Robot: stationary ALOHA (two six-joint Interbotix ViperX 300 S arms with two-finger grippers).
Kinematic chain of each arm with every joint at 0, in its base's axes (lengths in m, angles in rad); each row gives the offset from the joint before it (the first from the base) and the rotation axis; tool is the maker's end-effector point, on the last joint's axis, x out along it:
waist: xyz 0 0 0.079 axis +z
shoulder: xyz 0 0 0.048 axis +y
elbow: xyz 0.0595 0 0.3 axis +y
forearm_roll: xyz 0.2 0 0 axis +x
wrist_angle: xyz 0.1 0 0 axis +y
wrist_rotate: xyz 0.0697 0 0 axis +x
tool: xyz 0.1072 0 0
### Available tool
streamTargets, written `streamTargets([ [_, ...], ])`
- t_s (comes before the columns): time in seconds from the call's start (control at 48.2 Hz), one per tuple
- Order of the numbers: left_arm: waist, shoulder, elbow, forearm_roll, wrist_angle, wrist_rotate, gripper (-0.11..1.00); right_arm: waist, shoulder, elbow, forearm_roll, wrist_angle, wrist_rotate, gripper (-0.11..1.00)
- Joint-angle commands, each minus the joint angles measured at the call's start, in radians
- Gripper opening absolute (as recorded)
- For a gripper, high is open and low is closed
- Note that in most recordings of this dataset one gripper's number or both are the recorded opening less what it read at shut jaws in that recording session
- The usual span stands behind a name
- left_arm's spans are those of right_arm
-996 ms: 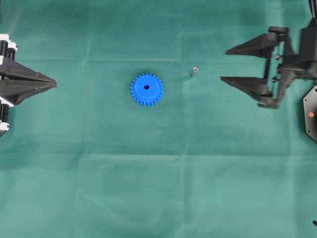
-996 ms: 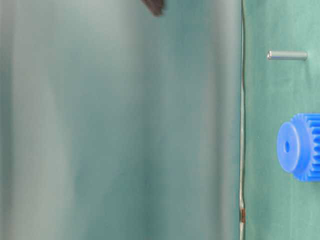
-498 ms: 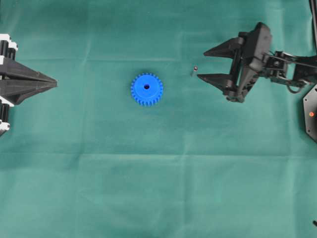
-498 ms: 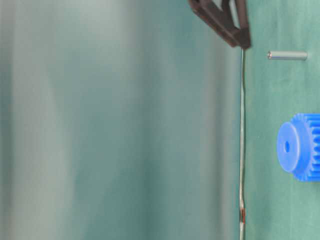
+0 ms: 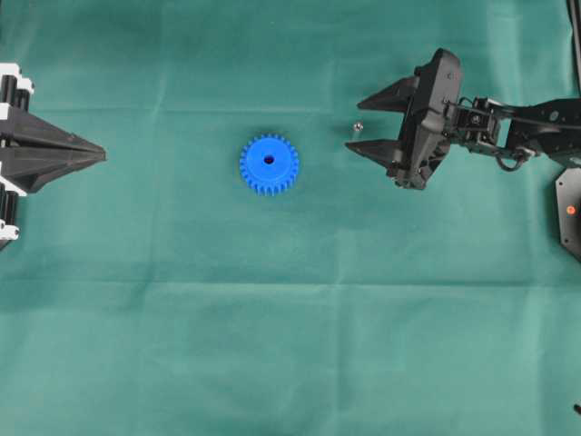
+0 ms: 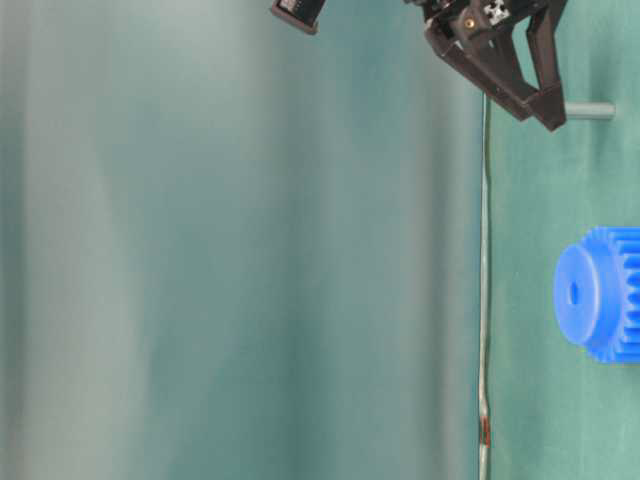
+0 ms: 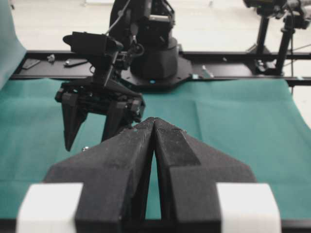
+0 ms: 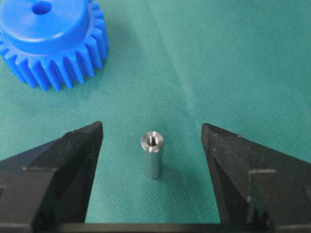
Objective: Insert the shaft placed at a random location into the center hole of the medium gear at another random location.
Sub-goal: 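Move the open right gripper left over the silver shaft, then lower the right gripper around the shaft, close, and lift it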
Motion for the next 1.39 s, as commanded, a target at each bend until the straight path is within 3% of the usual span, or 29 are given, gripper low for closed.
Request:
streamTargets([
  [0.0, -0.002, 0.006, -0.02, 0.002, -0.005, -0.002, 0.0, -0.006, -0.009, -0.012, 0.003, -0.02, 0.002, 0.77],
  [0.249, -0.002, 0.006, -0.02, 0.002, -0.005, -0.002, 0.0, -0.006, 0.003, -0.015, 0.003, -0.02, 0.002, 0.7],
  [0.311, -0.002, 0.006, -0.02, 0.002, -0.005, -0.002, 0.0, -0.006, 0.009, -0.018, 0.003, -0.021, 0.002, 0.6],
  [0.498, 0.0, 0.006, -0.02, 0.002, -0.005, -0.002, 0.0, -0.006, 0.018, -0.015, 0.002, -0.043, 0.002, 0.14],
  [0.955, -0.002, 0.006, -0.02, 0.002, -0.005, -0.002, 0.0, -0.006, 0.002, -0.011, 0.002, -0.043, 0.003, 0.14],
  [1.37, -0.002, 0.005, -0.021, 0.002, -0.005, -0.002, 0.0, -0.006, -0.275, -0.043, 0.002, 0.273, 0.006, 0.14],
])
